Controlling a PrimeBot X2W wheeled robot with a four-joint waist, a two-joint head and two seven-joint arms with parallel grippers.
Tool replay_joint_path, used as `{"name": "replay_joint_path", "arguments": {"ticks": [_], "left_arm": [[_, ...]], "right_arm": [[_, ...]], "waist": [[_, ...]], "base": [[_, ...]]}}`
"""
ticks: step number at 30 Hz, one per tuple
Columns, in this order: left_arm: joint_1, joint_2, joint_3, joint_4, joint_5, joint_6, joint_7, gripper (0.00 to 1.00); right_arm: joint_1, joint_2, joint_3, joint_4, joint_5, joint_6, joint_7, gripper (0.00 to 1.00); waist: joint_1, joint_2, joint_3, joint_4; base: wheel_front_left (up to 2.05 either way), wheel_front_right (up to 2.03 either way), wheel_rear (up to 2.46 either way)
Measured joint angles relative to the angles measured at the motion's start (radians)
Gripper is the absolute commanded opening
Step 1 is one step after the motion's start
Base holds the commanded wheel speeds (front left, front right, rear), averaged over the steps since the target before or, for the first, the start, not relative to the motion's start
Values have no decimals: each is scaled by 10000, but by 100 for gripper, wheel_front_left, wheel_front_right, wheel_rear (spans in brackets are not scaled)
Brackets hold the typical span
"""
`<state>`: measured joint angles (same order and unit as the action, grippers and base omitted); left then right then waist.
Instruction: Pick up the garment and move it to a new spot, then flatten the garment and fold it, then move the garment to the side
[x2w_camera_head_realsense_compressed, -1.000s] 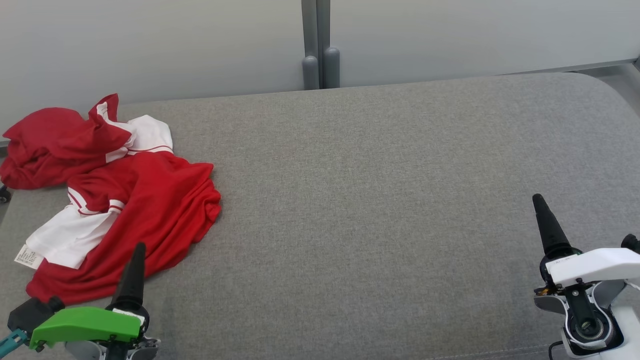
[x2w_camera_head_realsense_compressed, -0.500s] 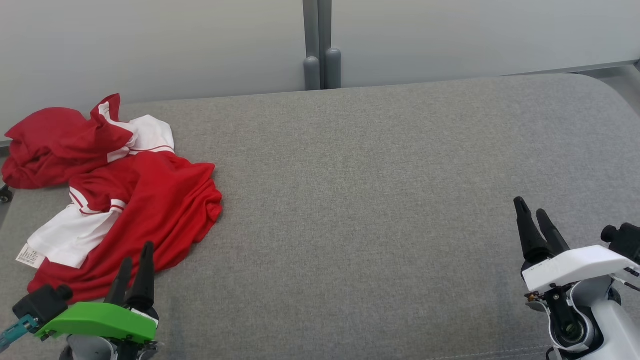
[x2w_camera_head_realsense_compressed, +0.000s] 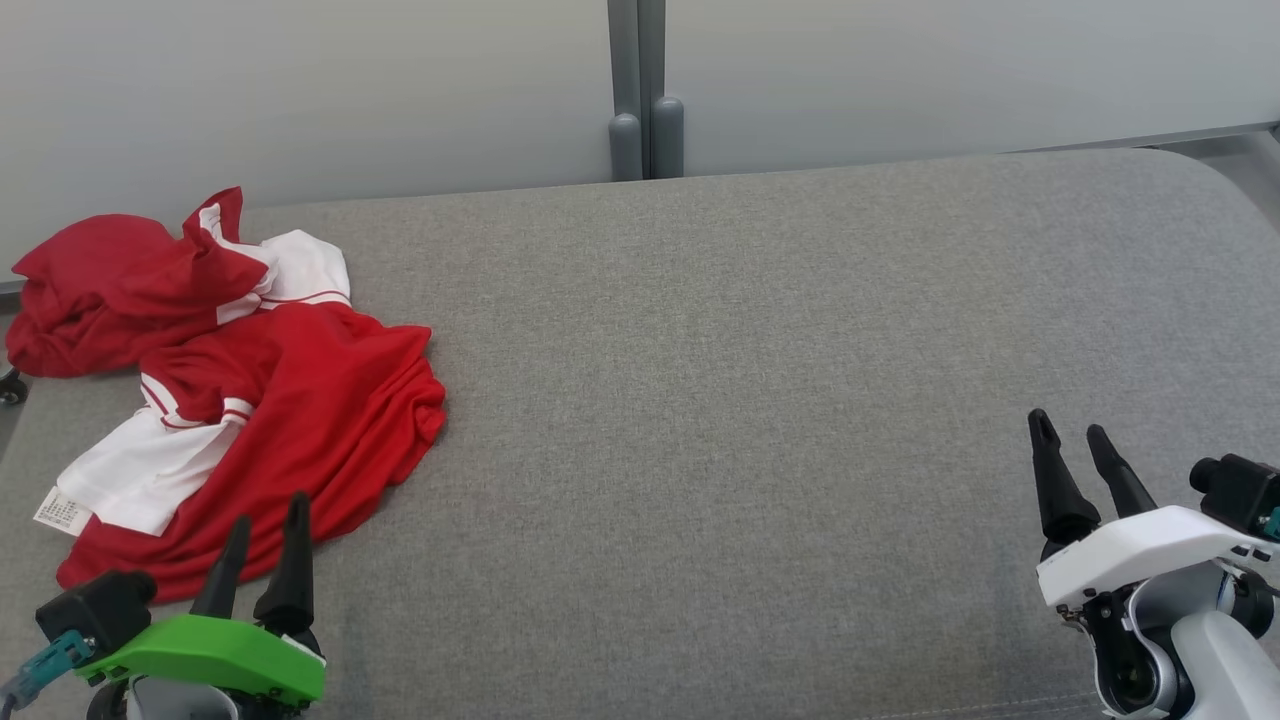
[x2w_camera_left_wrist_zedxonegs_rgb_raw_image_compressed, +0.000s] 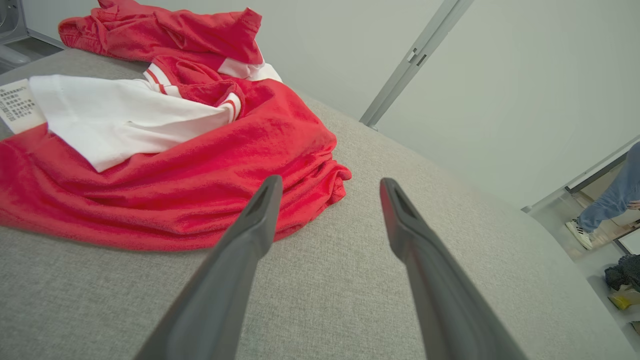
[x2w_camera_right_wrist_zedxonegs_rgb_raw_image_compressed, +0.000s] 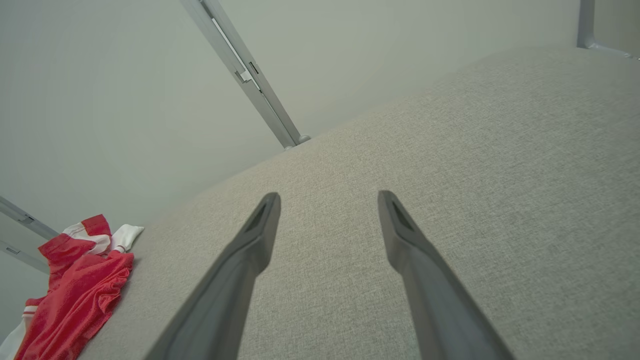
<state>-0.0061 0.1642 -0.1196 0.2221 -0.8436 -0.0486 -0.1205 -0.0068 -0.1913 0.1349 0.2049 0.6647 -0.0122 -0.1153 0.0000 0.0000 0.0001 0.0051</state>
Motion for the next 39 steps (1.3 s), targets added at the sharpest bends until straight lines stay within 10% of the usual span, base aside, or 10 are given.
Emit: {"name": "replay_joint_path", "arguments": {"ticks": [39], "left_arm": [[514, 500, 176, -58, 4426, -221, -1285, 100]], "right_arm": [[405, -318, -393, -328, -3620, -38, -1350, 100]], "waist": [[0, 0, -41, -136]], "base": [[0, 0, 0]]}}
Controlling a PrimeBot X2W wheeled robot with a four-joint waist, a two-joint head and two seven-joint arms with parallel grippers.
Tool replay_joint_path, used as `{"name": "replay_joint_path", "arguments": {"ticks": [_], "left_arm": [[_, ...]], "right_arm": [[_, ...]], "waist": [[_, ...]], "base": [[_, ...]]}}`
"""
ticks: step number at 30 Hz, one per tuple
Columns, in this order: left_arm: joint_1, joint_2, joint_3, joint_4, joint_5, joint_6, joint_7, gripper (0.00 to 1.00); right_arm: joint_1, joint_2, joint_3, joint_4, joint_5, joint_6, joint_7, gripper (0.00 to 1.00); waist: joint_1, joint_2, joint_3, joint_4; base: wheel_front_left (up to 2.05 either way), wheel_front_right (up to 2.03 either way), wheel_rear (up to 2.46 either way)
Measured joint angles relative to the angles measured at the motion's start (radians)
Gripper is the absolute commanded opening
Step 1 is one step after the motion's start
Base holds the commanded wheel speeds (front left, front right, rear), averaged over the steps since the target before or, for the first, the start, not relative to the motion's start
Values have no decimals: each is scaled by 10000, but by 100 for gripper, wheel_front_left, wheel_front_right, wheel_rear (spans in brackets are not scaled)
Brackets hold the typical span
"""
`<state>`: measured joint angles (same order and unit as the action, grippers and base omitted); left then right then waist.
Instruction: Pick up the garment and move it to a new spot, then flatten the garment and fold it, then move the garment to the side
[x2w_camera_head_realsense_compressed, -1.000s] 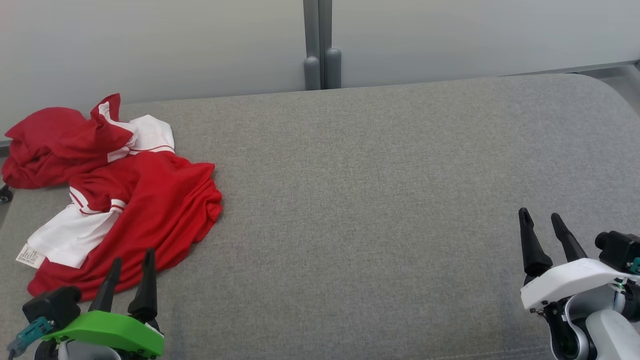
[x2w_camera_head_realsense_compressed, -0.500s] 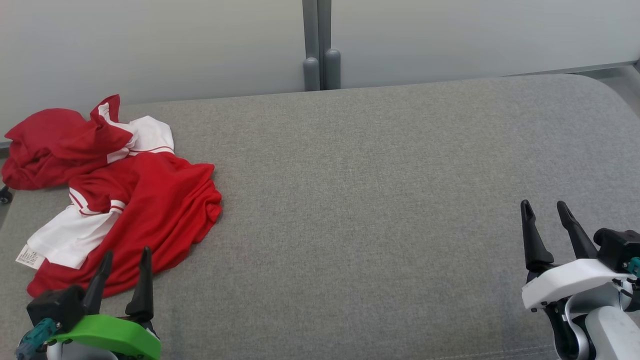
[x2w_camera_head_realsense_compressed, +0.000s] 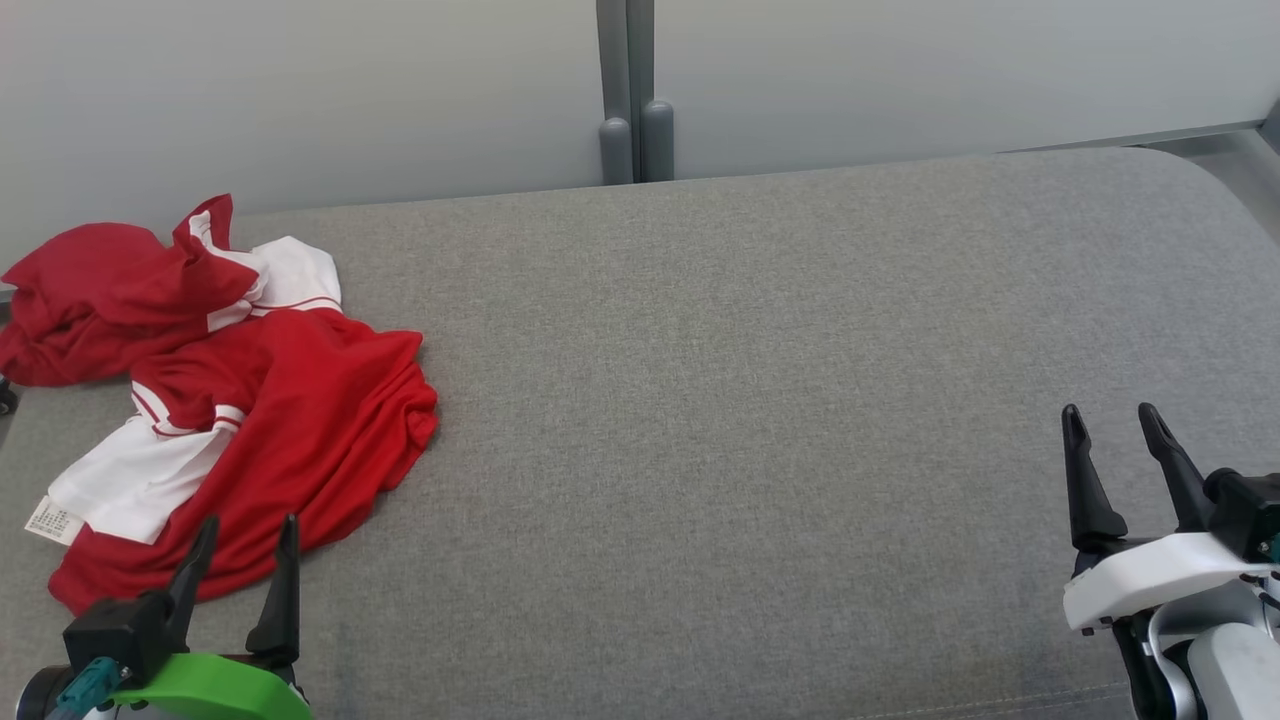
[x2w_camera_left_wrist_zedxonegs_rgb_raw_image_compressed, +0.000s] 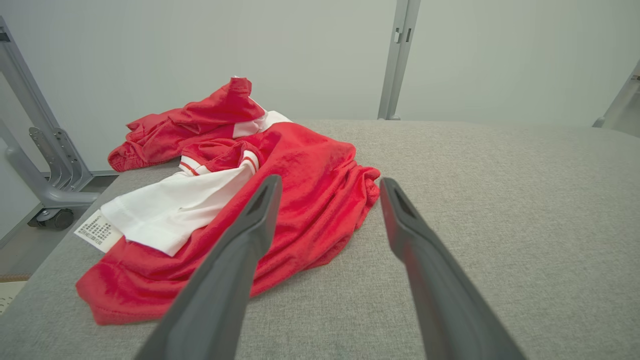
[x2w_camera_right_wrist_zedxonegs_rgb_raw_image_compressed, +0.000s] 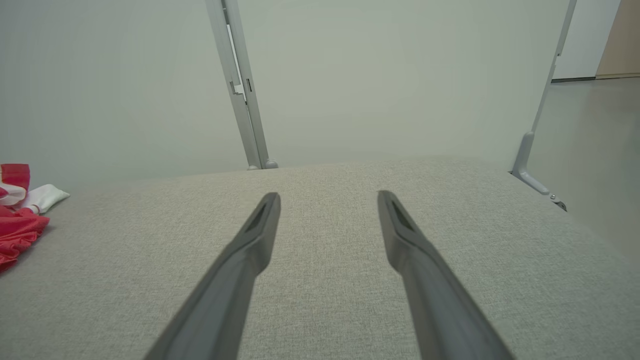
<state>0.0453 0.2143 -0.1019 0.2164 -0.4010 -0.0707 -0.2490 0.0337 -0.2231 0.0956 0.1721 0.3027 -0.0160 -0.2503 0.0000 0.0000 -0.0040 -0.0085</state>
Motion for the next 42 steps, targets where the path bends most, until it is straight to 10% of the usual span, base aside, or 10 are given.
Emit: {"name": "replay_joint_path", "arguments": {"ticks": [42], "left_arm": [[19, -165, 1043, 424, -61, -318, 0, 100]], "right_arm": [[81, 81, 232, 640, -840, 1124, -2, 100]], "waist": [[0, 0, -62, 1096]], "base": [[0, 0, 0]]}}
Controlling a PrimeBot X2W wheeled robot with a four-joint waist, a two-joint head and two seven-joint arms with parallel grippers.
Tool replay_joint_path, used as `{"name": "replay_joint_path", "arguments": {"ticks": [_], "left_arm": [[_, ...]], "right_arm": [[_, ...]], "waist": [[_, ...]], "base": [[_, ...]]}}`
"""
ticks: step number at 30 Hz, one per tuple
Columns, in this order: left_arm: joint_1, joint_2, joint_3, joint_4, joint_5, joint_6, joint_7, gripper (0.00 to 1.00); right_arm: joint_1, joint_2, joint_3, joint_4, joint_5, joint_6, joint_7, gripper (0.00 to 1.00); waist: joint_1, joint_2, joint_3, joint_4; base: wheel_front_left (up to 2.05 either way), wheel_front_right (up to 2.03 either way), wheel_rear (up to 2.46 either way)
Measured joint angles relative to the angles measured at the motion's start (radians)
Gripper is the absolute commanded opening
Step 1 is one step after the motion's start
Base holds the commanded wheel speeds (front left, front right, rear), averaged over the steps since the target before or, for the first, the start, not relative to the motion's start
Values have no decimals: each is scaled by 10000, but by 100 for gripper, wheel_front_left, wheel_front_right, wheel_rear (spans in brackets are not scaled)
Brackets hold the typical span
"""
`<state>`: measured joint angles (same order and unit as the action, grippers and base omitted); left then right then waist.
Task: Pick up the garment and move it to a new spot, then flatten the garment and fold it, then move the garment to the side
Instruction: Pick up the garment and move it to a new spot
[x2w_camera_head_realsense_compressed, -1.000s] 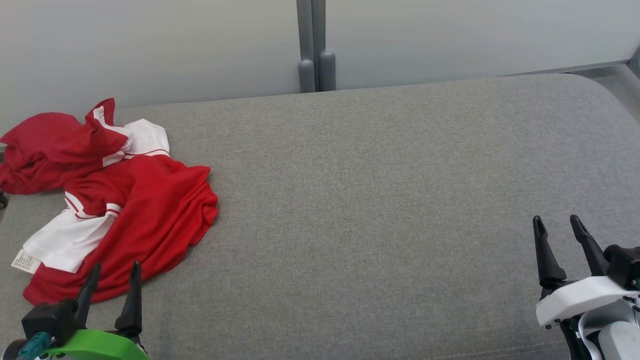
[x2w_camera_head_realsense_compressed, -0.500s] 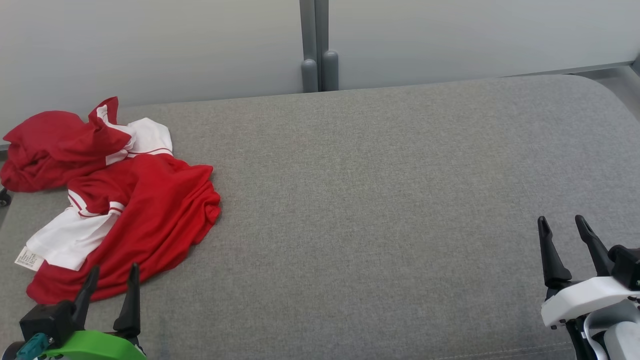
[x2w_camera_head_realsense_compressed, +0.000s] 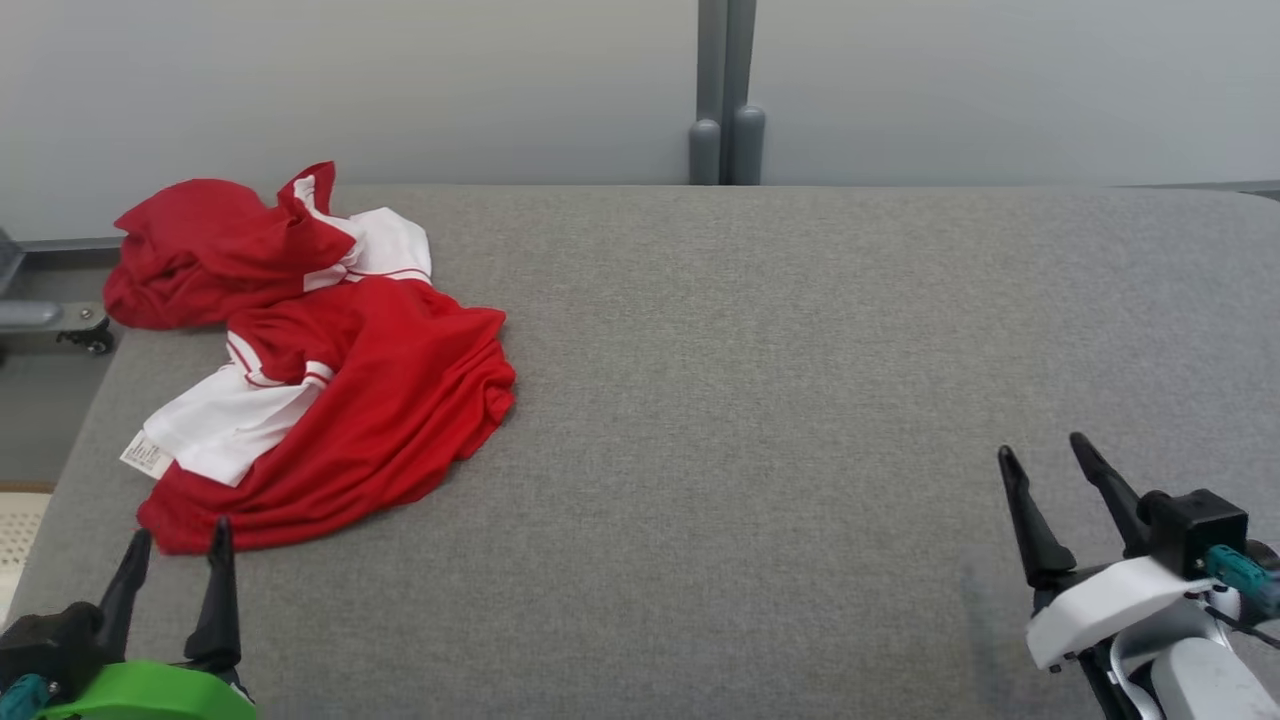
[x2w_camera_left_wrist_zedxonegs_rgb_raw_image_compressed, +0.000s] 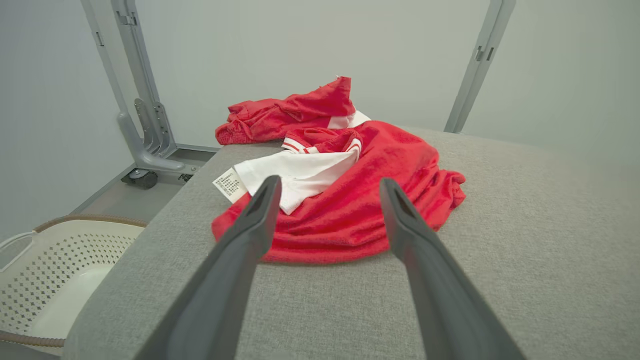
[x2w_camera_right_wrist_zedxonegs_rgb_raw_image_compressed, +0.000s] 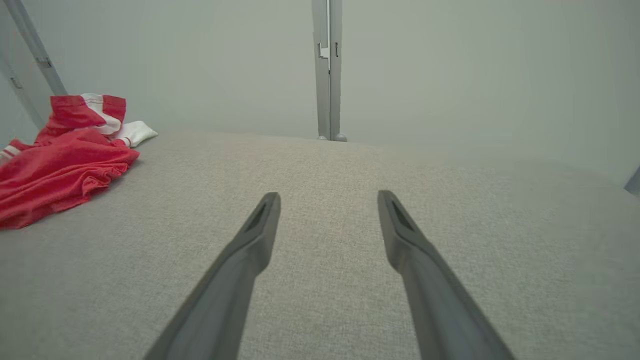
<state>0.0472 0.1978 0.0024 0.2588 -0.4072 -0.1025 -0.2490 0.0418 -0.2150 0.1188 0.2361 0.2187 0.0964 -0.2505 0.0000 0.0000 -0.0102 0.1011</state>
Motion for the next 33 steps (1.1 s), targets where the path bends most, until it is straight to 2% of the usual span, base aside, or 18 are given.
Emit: {"name": "replay_joint_path", "arguments": {"ticks": [5, 8, 16, 21, 26, 33], "left_arm": [[484, -2, 679, -150, -17, 165, -2, 100], [700, -12, 717, -178, -13, 192, -2, 100], [696, -33, 226, -163, 151, 42, -2, 100], [694, 12, 261, -75, 153, 2, -2, 100], [692, 56, 311, -50, 151, -29, -2, 100], [668, 56, 301, 10, 151, -107, -2, 100]], "right_arm": [[-615, 182, 773, 194, -251, 134, 0, 100], [-859, 297, 924, 261, -274, 178, 0, 100], [-787, 253, 408, 397, -215, 176, 0, 100], [-699, 295, 355, 468, -159, 176, 0, 100], [-694, 347, 370, 474, -161, 178, 0, 100], [-684, 343, 278, 483, -165, 178, 0, 100]], "waist": [[0, 0, -56, 642], [0, 0, -93, 1044], [0, 0, -184, 2158], [0, 0, -243, 2889], [0, 0, -284, 3156], [0, 0, -263, 3176]], "base": [[0, 0, 0], [0, 0, 0], [0, 0, 0], [0, 0, 0], [0, 0, 0], [0, 0, 0]]}}
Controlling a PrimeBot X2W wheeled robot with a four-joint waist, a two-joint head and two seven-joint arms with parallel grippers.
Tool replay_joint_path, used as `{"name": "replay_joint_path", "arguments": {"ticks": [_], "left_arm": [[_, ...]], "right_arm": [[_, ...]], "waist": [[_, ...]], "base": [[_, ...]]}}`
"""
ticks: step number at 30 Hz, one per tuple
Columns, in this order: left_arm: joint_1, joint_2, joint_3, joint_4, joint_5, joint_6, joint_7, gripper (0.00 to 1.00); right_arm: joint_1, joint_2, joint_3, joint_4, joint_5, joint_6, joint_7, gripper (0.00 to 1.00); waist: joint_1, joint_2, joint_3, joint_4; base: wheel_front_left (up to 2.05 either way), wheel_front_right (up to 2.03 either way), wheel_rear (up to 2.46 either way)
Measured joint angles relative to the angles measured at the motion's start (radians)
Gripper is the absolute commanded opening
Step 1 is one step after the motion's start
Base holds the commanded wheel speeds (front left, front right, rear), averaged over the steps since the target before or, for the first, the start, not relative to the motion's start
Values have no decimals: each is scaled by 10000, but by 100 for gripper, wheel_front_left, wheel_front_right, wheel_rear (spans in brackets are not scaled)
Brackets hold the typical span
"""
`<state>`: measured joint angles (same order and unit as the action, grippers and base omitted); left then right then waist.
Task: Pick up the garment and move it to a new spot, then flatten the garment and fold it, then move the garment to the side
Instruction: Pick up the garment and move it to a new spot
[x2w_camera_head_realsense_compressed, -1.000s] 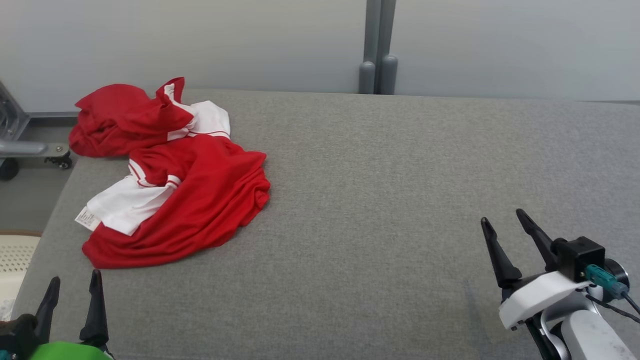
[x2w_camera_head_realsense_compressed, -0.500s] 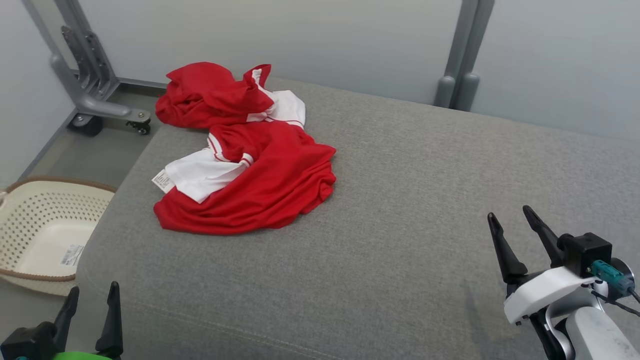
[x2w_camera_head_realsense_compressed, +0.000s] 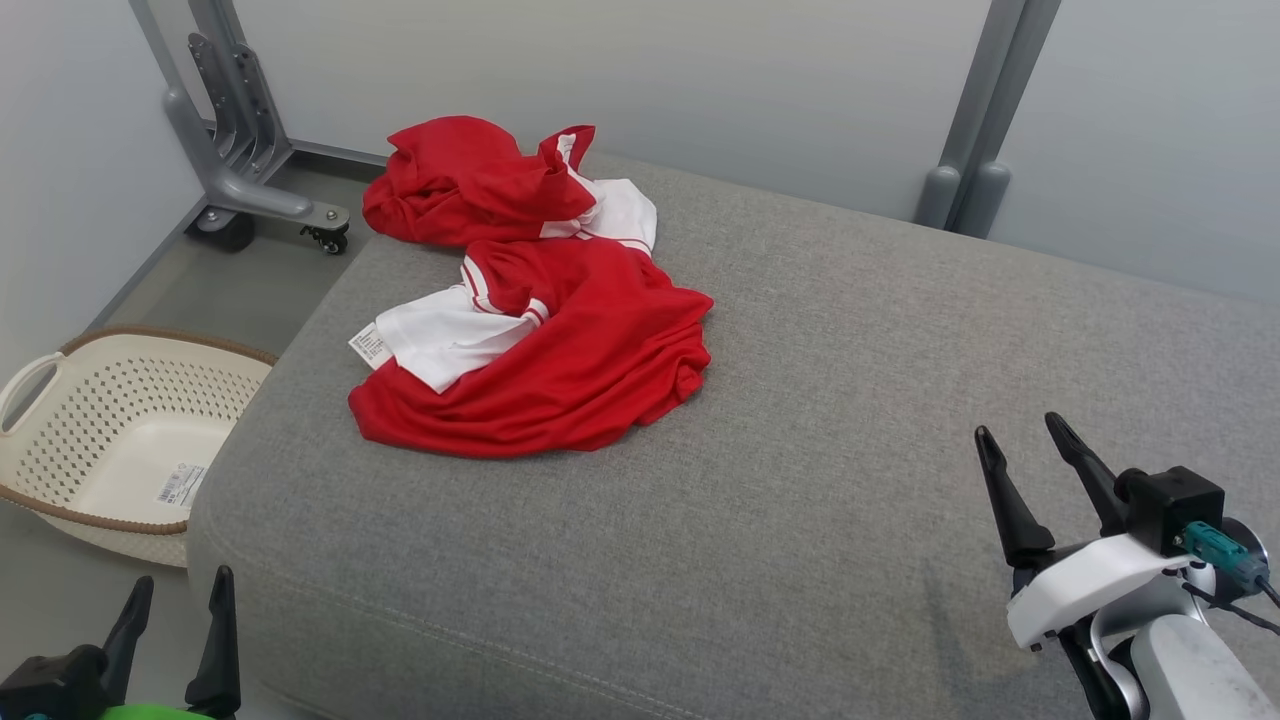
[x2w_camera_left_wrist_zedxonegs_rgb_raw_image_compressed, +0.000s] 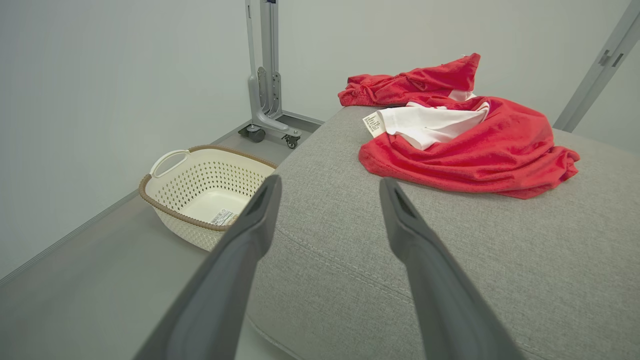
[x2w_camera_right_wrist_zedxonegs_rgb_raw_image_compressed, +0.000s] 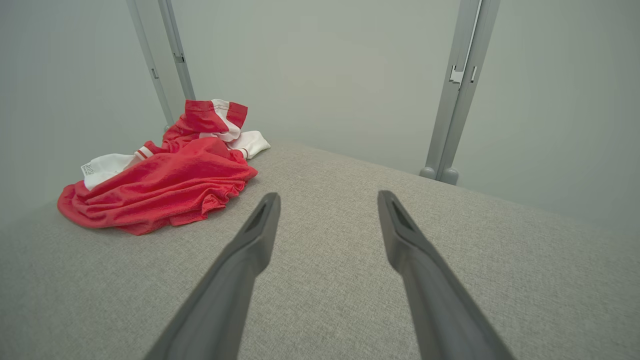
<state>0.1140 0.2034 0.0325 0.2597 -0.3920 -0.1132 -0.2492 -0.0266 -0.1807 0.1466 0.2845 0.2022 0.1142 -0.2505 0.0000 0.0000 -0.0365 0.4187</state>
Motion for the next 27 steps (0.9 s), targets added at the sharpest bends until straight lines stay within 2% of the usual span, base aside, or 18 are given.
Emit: {"name": "replay_joint_path", "arguments": {"ticks": [5, 7, 10, 11, 15, 22, 27], "left_arm": [[-95, -23, -184, 178, -226, -12, 19, 100], [-310, -35, -454, 253, -428, -25, 374, 100], [-1228, -38, -953, 274, -1313, -111, 1854, 100], [-1228, -38, -953, 274, -1313, -111, 1854, 100], [-2656, 219, -1212, 228, -1887, -111, 3699, 100], [-4753, 268, -738, 307, -3802, -100, 6725, 100], [-5513, 909, -180, 550, -4163, 343, 8073, 100]], "right_arm": [[-1, -63, -40, -86, -8, 0, 0, 100], [-12, -140, -67, -148, -8, 0, 0, 100], [-187, -366, 0, -309, -184, 2, 0, 100], [-187, -366, 0, -309, -184, 2, 0, 100], [-727, -589, 38, -545, -236, 4, 0, 100], [-1408, -686, 378, -823, -307, 90, -12, 100], [-1781, -700, 466, -901, -305, 90, -12, 100]], "waist": [[0, 0, 190, -5], [0, 0, 340, -3], [0, 0, 737, -9], [0, 0, 737, -9], [0, 0, 1218, -48], [0, 0, 2114, -308], [1, 0, 2713, -744]], "base": [[0, 0, 0], [0, 0, 0], [0, 0, 0], [0, 0, 0], [0, 0, 0], [0, 0, 0], [0, 0, 0]]}}
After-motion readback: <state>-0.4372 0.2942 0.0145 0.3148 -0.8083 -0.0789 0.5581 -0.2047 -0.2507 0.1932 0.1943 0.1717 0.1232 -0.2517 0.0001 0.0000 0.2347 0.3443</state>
